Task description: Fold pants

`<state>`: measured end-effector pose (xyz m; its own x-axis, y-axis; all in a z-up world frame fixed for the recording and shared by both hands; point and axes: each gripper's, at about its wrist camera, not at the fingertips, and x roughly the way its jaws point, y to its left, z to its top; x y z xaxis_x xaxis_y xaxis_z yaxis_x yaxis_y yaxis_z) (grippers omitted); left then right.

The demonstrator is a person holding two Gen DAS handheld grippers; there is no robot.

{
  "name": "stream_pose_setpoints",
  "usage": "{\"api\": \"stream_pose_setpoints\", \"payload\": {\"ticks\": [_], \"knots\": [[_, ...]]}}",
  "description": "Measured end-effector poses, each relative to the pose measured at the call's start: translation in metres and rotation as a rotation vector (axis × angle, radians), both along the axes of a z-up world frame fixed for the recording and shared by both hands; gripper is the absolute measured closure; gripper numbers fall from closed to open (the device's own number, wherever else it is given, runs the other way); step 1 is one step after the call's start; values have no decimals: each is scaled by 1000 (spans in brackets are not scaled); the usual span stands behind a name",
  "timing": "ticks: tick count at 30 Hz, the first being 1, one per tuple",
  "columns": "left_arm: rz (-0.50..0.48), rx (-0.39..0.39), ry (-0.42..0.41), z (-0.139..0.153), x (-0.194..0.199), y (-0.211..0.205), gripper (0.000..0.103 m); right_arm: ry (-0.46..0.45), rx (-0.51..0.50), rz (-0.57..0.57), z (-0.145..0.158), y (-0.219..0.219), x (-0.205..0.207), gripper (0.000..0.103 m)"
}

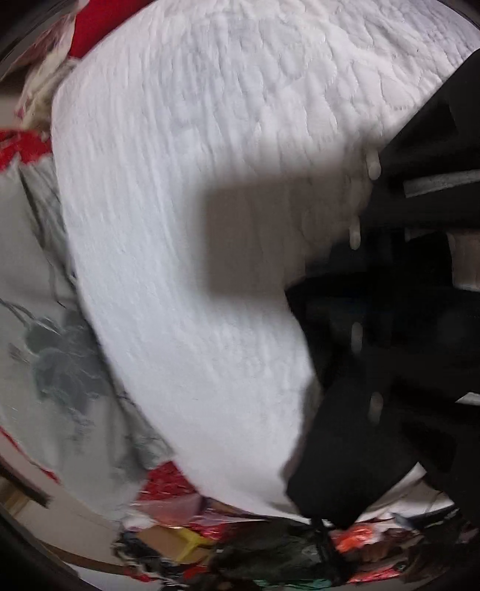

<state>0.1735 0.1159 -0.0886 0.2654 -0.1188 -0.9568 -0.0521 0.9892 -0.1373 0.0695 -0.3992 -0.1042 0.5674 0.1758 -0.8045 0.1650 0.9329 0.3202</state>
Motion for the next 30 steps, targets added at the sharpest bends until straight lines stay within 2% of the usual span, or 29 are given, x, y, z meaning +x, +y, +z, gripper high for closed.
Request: {"api": "stream_pose_setpoints", "payload": {"ticks": [1, 3, 5, 7, 8, 9, 11, 12, 13, 14, 15, 17, 18, 19, 20, 21, 22, 27, 28, 30], "knots": [[8, -35, 3, 2, -7, 2, 91, -2, -15, -4, 3, 2, -1, 96], [11, -86, -13, 11, -22, 5, 92, -18, -2, -20, 13, 0, -8, 97], [16, -71, -41, 15, -30, 7, 92, -77, 78, -44, 28, -12, -25, 97], [52, -45, -25, 7, -26, 12, 92, -100, 99, -73, 32, -24, -38, 97], [75, -39, -6, 2, -22, 15, 92, -86, 105, -90, 27, -29, -42, 97], [99, -54, 15, -5, -17, 19, 92, -74, 100, -113, 22, -34, -43, 103], [129, -62, 23, -8, -12, 21, 92, -29, 65, -188, 7, -46, -45, 103], [129, -55, 22, -5, -13, 21, 92, -2, 75, -235, -3, -54, -47, 103], [126, -45, 20, -1, -14, 19, 92, -14, 126, -271, -7, -61, -54, 102], [123, -36, 14, 3, -17, 20, 92, -42, 166, -291, -6, -65, -60, 96], [113, -33, -4, 8, -20, 21, 92, -76, 205, -308, -2, -67, -70, 96], [107, -25, -33, 17, -27, 25, 90, -104, 304, -272, 4, -63, -86, 94], [105, -45, -54, 22, -32, 29, 90, -110, 324, -256, 7, -59, -92, 91], [105, -64, -57, 22, -33, 30, 90, -115, 336, -240, 9, -52, -99, 77], [108, -83, -56, 22, -32, 30, 89, -116, 343, -233, 8, -47, -104, 56], [113, -108, -44, 21, -31, 32, 85, -111, 356, -233, 5, -42, -109, 49], [119, -123, -34, 19, -30, 33, 79, -105, 367, -244, 2, -39, -112, 46], [131, -176, 2, 15, -22, 32, 75, -65, 390, -261, -19, -23, -114, 46], [133, -193, 11, 13, -22, 33, 70, -60, 383, -252, -22, -18, -114, 46], [133, -216, 27, 9, -24, 33, 65, -63, 352, -247, -25, -9, -113, 56]]}}
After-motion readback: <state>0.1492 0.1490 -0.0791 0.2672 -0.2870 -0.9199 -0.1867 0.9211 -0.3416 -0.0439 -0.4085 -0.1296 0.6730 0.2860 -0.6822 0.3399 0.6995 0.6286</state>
